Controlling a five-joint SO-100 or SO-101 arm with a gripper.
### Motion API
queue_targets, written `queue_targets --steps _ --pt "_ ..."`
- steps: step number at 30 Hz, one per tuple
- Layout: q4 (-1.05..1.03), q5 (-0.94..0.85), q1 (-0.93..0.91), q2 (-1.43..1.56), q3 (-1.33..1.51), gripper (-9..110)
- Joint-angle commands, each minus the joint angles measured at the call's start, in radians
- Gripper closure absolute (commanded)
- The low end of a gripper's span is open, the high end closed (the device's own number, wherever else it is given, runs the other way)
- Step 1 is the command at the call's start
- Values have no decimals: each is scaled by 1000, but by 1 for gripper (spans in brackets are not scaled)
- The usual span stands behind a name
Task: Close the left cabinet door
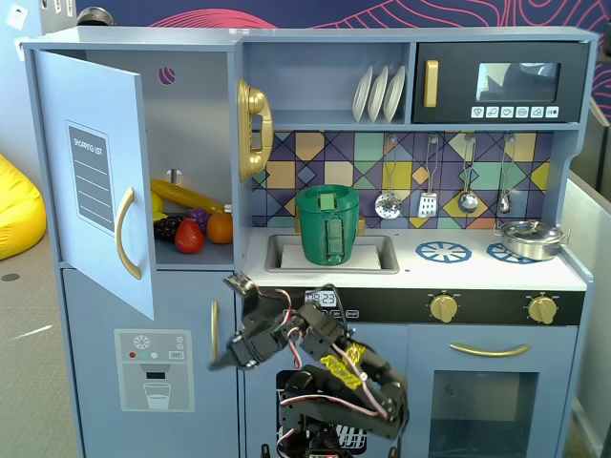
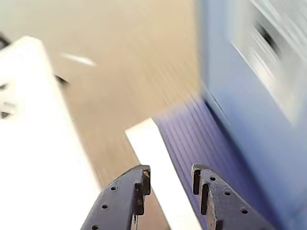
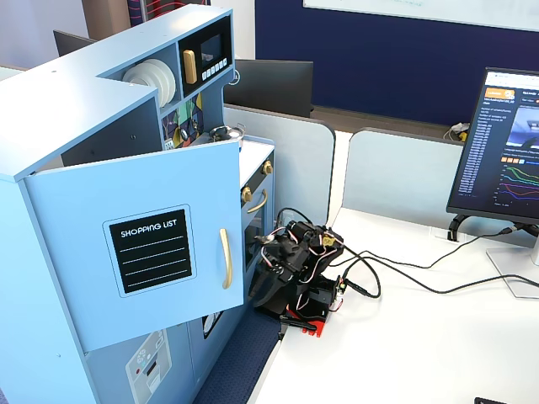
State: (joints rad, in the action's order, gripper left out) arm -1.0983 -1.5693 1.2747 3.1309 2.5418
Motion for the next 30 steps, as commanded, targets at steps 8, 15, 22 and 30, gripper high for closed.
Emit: queue_targets --steps 8,15,22,30 --pt "325 -219 376 -402 -460 102" --pt "403 -284 394 -681 -704 102" --pt "463 -313 337 -945 -971 102" --pt "463 -316 275 -1003 -1034 102"
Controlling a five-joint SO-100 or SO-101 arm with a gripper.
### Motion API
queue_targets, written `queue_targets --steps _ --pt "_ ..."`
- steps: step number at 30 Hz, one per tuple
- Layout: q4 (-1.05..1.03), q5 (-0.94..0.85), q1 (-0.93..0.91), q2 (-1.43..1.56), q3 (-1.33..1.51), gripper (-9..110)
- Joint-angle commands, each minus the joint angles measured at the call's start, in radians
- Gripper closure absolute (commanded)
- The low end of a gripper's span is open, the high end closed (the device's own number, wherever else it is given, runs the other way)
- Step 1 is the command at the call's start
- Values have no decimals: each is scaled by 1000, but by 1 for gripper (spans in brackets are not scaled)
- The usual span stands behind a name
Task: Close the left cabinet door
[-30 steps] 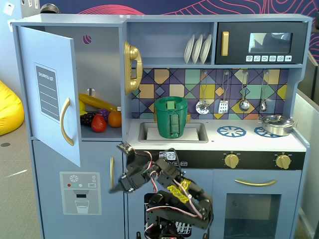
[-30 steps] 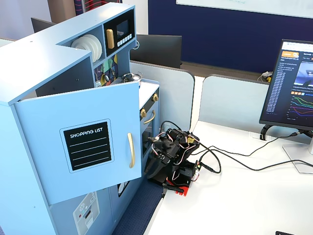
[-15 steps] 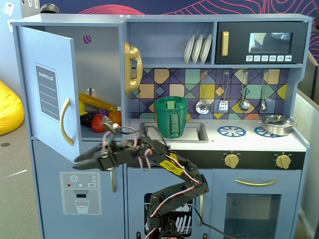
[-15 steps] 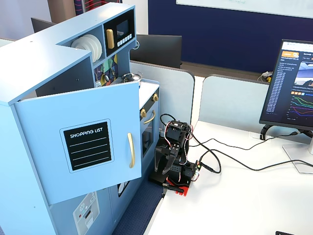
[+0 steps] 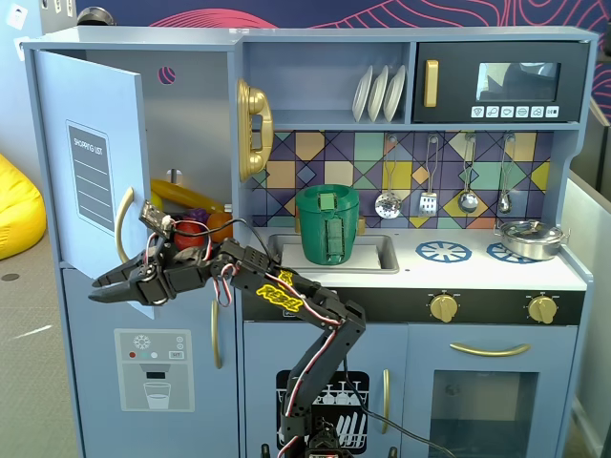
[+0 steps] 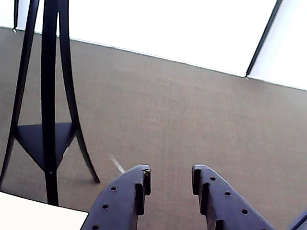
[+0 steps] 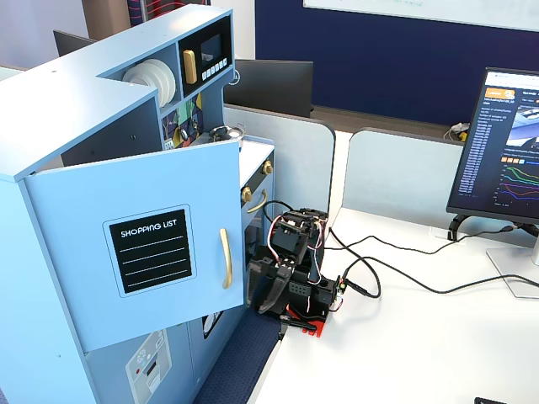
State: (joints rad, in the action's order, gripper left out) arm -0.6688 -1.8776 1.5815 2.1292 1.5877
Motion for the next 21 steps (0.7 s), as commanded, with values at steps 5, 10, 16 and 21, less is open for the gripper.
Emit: queue_targets --steps 5,10,16,21 --pt "37 -5 -89 14 -81 102" --pt "21 -6 -153 31 -81 102" --pt "21 -11 -295 35 -81 102" --pt "21 25 -422 28 -84 102"
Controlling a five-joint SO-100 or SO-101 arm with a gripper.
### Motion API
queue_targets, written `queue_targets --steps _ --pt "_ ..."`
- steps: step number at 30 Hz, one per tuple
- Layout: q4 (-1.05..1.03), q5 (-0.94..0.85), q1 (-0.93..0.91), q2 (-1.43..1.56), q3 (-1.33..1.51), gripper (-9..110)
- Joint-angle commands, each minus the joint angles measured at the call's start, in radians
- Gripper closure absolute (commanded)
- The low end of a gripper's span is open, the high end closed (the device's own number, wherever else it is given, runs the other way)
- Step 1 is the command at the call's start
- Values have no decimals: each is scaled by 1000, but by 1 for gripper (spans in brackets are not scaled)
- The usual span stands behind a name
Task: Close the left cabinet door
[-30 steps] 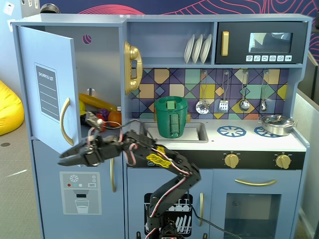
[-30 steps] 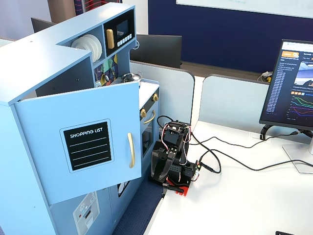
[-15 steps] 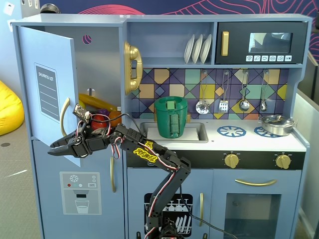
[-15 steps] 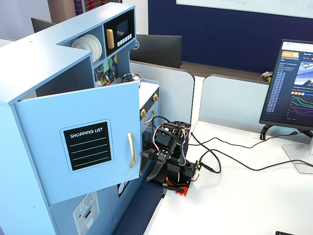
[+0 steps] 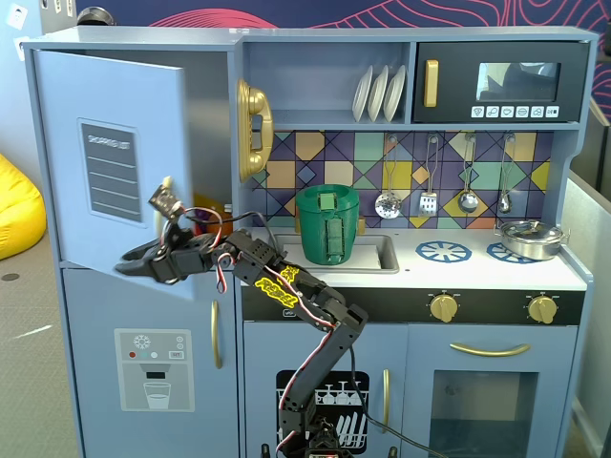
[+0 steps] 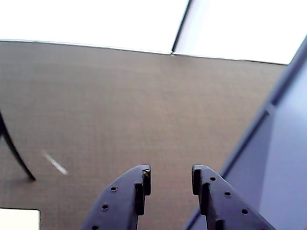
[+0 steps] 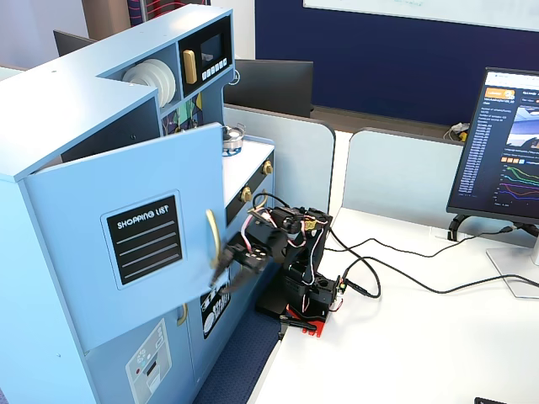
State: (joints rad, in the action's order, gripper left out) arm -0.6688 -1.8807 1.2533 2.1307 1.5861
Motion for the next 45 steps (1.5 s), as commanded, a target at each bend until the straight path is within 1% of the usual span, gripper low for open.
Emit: queue_targets --steps 1,11,19,22,25,31,34,37,40,45 --pt "21 32 -117 25 -84 102" --pt "38 37 -422 -55 -149 102" --pt "133 -23 -554 -118 -175 102" --pt "149 -23 -561 -94 -130 102" --pt "137 -21 -528 -37 -66 102" --pt "0 14 -373 170 124 102" --pt "-34 -12 -356 296 281 102" --pt "-89 3 -459 419 433 102" --pt "-190 18 -643 523 568 102" --pt "-287 38 -936 666 799 102"
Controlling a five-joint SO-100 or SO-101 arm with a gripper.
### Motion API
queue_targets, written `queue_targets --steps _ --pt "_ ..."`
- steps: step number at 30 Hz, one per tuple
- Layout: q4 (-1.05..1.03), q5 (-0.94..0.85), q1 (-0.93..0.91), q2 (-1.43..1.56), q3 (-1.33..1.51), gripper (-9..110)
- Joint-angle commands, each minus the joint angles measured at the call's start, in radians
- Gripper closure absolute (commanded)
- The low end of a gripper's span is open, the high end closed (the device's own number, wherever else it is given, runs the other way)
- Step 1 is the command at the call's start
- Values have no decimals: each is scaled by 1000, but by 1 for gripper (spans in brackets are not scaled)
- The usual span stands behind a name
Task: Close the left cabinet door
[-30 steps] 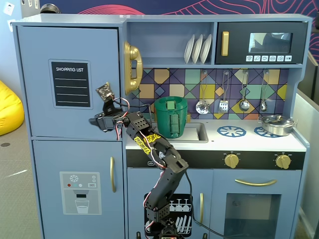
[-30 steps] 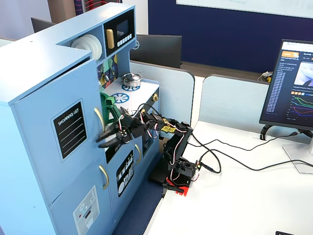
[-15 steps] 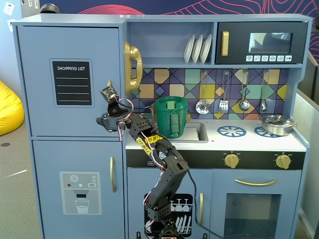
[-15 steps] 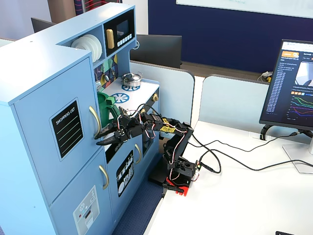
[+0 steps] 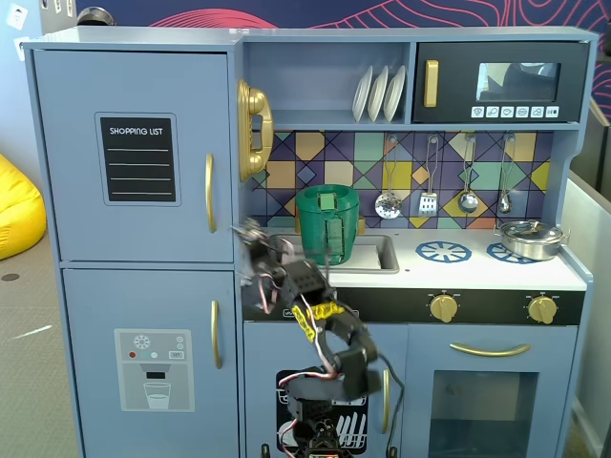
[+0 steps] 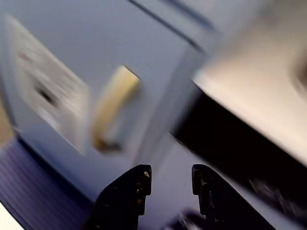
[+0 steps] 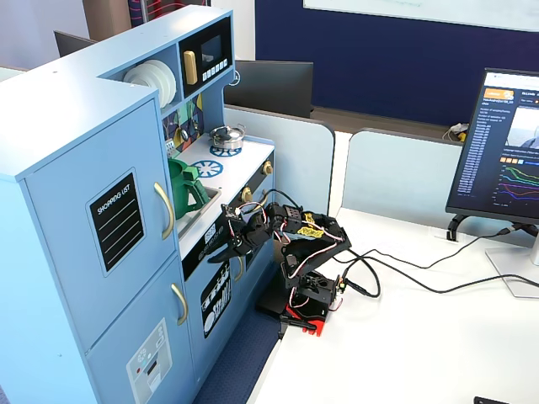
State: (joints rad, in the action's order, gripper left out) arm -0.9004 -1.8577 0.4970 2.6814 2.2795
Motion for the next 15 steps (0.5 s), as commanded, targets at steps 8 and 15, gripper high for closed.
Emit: queue_targets --steps 8,15 --pt "-117 106 -410 325 462 102" --pt "-199 210 -469 488 672 102"
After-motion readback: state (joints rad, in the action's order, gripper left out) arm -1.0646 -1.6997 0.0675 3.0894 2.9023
